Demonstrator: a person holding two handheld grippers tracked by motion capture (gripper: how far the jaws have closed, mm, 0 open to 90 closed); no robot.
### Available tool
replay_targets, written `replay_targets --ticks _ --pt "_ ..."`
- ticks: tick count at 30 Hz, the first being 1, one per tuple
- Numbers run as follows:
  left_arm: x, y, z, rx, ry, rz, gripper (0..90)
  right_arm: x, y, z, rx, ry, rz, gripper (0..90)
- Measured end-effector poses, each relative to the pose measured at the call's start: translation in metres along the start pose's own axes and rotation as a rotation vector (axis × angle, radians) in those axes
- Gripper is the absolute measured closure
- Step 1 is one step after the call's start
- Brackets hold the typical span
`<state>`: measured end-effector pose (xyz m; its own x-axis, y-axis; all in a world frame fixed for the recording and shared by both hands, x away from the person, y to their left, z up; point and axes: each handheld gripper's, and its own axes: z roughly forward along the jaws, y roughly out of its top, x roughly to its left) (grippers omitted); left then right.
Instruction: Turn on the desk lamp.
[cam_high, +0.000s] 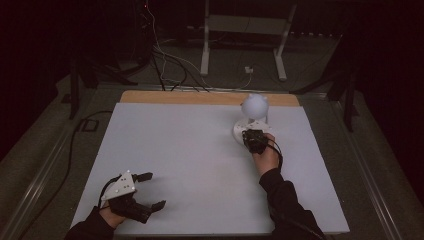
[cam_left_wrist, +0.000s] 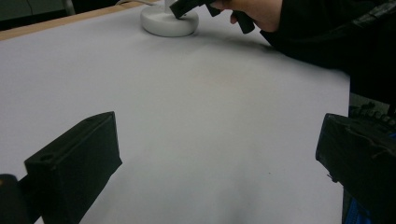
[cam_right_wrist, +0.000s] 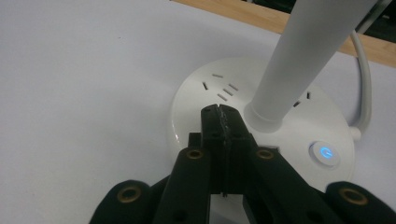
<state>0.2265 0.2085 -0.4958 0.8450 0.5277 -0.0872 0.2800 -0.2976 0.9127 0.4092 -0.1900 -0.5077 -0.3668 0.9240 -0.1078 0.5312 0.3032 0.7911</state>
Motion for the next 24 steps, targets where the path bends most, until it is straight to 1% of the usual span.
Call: replay_targets --ticks 13,16,18,19,21,22,23,24 --pt "0.0 0.0001 0.0002 0.002 -0.001 0.001 0.3 -0.0002 -0.0001 0.0004 0.0 -0.001 -0.007 90.0" --pt "-0.0003 -0.0002 0.0005 0.008 -0.001 0.005 0.3 -0.0012 -0.0008 0.0003 -0.002 0.005 0.001 90.0" --pt "-0.0006 0.0001 0.0002 0.006 -0.001 0.004 0.3 -0.0027 -0.0014 0.0018 -0.01 -0.001 -0.013 90.0" --pt "-0.0006 0.0001 0.0002 0.006 -0.001 0.004 0.3 -0.004 -0.0016 0.0025 -0.008 -0.011 -0.008 90.0" --pt "-0.0005 0.0 -0.0001 0.004 0.0 0.003 0.3 -0.007 -0.0033 0.003 -0.017 -0.005 0.018 90.0" --pt "-0.0005 0.0 -0.0001 0.004 0.0 0.003 0.3 -0.0066 -0.0033 0.0022 -0.012 -0.009 0.024 90.0" --pt "-0.0003 0.0 0.0001 0.004 -0.001 0.003 0.3 -0.0052 -0.0029 0.0014 -0.008 -0.019 0.011 90.0" --pt "0.0 0.0001 0.0003 0.003 -0.002 0.002 0.3 -0.0045 -0.002 0.0006 -0.004 -0.017 0.008 90.0"
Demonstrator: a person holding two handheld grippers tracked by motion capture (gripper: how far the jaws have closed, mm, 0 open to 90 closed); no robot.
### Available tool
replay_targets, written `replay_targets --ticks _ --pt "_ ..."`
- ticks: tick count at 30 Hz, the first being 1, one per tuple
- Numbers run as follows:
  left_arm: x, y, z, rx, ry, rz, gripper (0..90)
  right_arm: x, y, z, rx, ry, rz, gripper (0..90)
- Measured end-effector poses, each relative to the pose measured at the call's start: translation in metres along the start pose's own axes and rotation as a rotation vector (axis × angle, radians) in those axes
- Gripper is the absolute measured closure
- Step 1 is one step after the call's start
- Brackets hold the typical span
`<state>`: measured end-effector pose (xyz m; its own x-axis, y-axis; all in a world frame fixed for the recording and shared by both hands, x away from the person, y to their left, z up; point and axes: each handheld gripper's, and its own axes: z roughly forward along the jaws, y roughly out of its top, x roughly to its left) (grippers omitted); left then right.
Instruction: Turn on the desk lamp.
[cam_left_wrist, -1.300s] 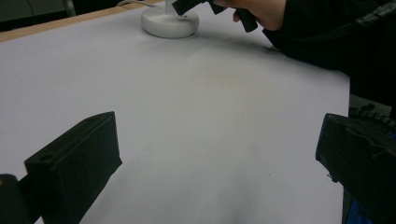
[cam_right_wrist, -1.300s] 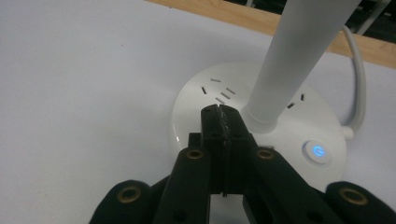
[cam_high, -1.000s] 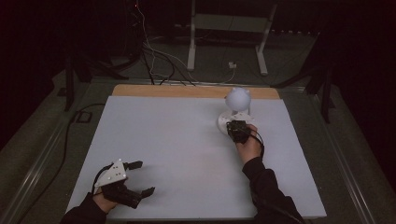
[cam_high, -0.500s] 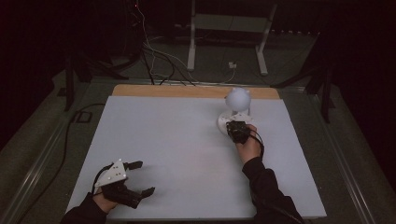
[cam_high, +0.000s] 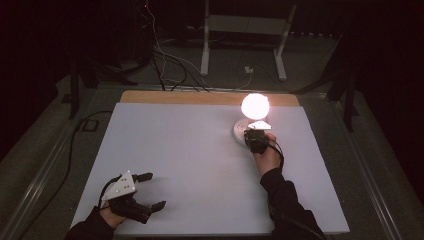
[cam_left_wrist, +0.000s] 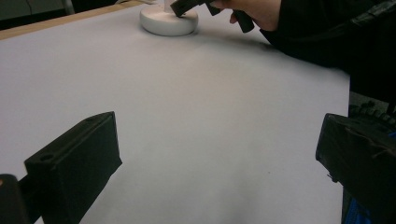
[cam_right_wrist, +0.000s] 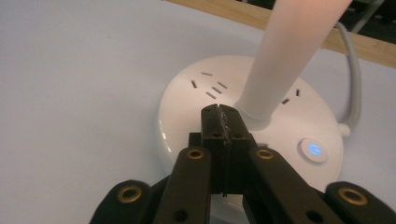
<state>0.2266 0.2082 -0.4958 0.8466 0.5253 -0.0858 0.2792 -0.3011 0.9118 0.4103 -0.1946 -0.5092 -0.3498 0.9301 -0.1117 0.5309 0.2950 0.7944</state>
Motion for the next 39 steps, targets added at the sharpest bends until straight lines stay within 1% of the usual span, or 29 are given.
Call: replay_targets --ticks 2,3,4,6,9,10,11,12,15,17,19,21,22,23,24,25,28,32,33,36,37,38,39 --pt "0.0 0.0 0.0 0.001 0.0 -0.002 0.3 -0.002 0.002 -0.002 -0.016 0.015 0.038 89.8" --pt "0.0 0.0 0.0 0.001 0.001 -0.001 0.3 -0.002 0.003 -0.004 -0.027 0.024 0.05 87.6" --pt "0.0 0.0 0.0 0.001 0.001 -0.001 0.3 -0.002 0.005 -0.006 -0.03 0.04 0.057 83.0" --pt "0.0 0.0 0.0 -0.001 0.001 -0.003 0.3 0.0 0.009 -0.01 -0.043 0.067 0.054 77.0" --pt "0.0 0.0 0.0 0.002 0.002 -0.001 0.3 0.003 0.011 -0.015 -0.07 0.097 0.046 65.4" --pt "0.0 0.0 0.0 0.002 0.001 0.001 0.3 0.004 0.012 -0.017 -0.08 0.111 0.051 58.0" --pt "0.0 0.0 0.0 0.002 0.002 0.002 0.3 0.004 0.013 -0.018 -0.096 0.123 0.048 53.4" --pt "0.0 0.0 0.0 -0.001 0.002 0.001 0.3 0.004 0.014 -0.02 -0.105 0.132 0.047 50.9" --pt "0.0 0.0 0.0 0.001 0.003 -0.001 0.3 0.004 0.016 -0.026 -0.12 0.17 0.04 37.2" --pt "0.0 0.0 0.0 0.003 0.001 0.001 0.3 0.004 0.018 -0.029 -0.112 0.182 0.041 30.3" --pt "0.0 0.0 0.0 0.001 0.001 -0.001 0.3 0.005 0.018 -0.031 -0.106 0.175 0.042 24.3" --pt "0.0 0.0 0.0 0.003 0.002 0.001 0.3 0.004 0.017 -0.033 -0.088 0.194 0.044 16.2" --pt "0.0 0.0 0.0 0.003 0.002 0.001 0.3 0.003 0.017 -0.033 -0.077 0.197 0.034 13.8" --pt "0.0 0.0 0.0 0.002 0.001 0.001 0.3 0.003 0.016 -0.035 -0.079 0.198 0.034 14.0" --pt "0.0 0.0 0.0 0.001 0.0 0.0 0.3 0.002 0.015 -0.037 -0.082 0.211 0.029 12.5" --pt "0.0 0.0 0.0 0.002 0.0 0.001 0.3 0.001 0.014 -0.038 -0.092 0.213 0.026 10.7" --pt "-0.001 0.0 0.0 0.003 0.001 0.002 0.3 -0.001 0.013 -0.044 -0.114 0.225 0.021 10.3" --pt "0.0 0.0 0.0 0.001 0.001 0.001 0.3 -0.004 0.013 -0.053 -0.129 0.237 0.007 9.0" --pt "0.0 0.0 0.0 0.001 0.001 0.002 0.3 -0.004 0.013 -0.055 -0.129 0.25 0.008 7.6" --pt "0.0 0.0 0.0 -0.001 0.0 -0.001 0.3 -0.006 0.014 -0.061 -0.156 0.291 0.015 6.2" --pt "0.0 0.0 0.0 0.001 0.001 0.0 0.3 -0.007 0.015 -0.063 -0.151 0.309 0.023 1.6" --pt "0.0 0.0 0.0 0.002 0.001 0.001 0.3 -0.008 0.017 -0.065 -0.142 0.314 0.025 0.0" --pt "0.0 0.0 0.0 0.002 0.0 0.002 0.3 -0.008 0.017 -0.068 -0.138 0.305 0.025 0.0"
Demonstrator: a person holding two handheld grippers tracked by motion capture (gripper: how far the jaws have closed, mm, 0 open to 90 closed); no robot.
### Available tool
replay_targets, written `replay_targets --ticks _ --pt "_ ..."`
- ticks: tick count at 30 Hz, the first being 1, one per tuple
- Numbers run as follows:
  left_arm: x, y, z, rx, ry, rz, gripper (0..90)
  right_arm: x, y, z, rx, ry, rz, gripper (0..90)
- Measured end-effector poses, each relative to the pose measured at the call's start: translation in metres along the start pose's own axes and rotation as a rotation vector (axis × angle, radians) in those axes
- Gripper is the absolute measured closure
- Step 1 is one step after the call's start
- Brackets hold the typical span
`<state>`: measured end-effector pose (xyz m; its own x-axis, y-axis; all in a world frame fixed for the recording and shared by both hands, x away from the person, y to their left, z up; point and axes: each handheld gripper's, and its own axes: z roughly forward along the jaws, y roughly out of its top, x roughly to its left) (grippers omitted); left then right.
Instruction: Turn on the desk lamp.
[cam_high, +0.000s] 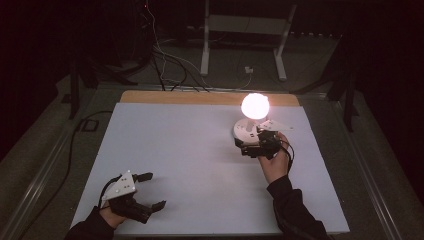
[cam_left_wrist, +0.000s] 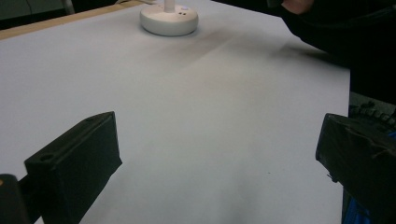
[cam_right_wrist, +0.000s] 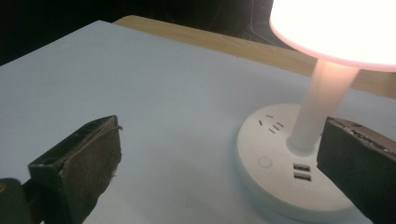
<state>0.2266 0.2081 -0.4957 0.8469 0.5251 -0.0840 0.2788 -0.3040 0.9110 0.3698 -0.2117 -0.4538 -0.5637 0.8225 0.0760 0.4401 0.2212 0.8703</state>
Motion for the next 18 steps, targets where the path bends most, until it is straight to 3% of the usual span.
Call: replay_targets --ticks 5,14,18 --pt "0.0 0.0 0.001 0.0 -0.002 -0.004 0.3 -0.002 0.001 -0.007 0.031 0.007 0.01 0.0" --pt "0.0 0.0 0.0 -0.007 -0.003 -0.005 0.3 -0.007 -0.018 -0.02 0.055 -0.053 -0.004 0.0" --pt "0.0 0.0 0.001 -0.001 -0.004 -0.001 0.3 -0.011 -0.027 -0.03 0.055 -0.058 0.006 0.0"
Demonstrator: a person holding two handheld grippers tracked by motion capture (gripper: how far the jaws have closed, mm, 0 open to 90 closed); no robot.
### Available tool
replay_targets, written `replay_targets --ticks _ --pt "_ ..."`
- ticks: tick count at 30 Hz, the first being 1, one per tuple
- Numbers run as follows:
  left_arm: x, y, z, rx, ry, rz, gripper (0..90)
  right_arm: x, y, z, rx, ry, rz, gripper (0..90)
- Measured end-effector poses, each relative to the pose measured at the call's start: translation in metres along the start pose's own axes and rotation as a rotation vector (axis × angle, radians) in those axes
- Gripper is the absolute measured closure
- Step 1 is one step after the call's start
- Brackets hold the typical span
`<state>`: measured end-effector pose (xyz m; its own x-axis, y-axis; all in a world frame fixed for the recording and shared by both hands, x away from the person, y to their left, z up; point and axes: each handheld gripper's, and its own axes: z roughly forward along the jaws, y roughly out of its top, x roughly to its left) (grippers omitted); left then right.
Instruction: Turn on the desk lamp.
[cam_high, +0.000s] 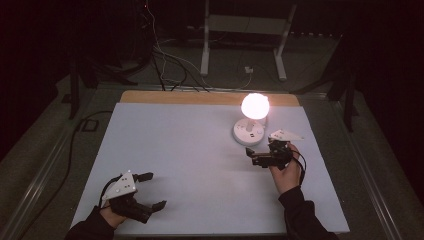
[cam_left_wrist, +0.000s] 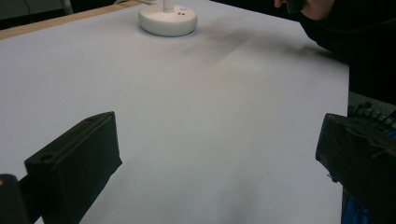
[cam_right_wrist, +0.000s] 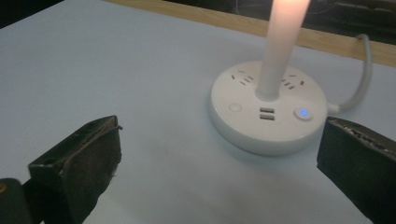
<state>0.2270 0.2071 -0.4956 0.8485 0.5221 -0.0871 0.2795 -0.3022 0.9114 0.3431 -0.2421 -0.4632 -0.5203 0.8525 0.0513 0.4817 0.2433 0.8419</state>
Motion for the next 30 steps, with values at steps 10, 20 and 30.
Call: replay_targets --ticks 10,20,30 --pt "0.0 0.0 0.0 0.001 0.001 0.001 0.3 -0.003 -0.022 -0.027 0.006 0.011 0.004 0.0" --pt "0.0 0.0 0.0 0.002 0.0 0.0 0.3 -0.005 -0.045 -0.05 0.021 0.023 0.012 0.0" --pt "0.0 0.0 0.001 0.006 -0.001 0.005 0.3 -0.008 -0.07 -0.064 0.059 0.013 -0.012 0.0"
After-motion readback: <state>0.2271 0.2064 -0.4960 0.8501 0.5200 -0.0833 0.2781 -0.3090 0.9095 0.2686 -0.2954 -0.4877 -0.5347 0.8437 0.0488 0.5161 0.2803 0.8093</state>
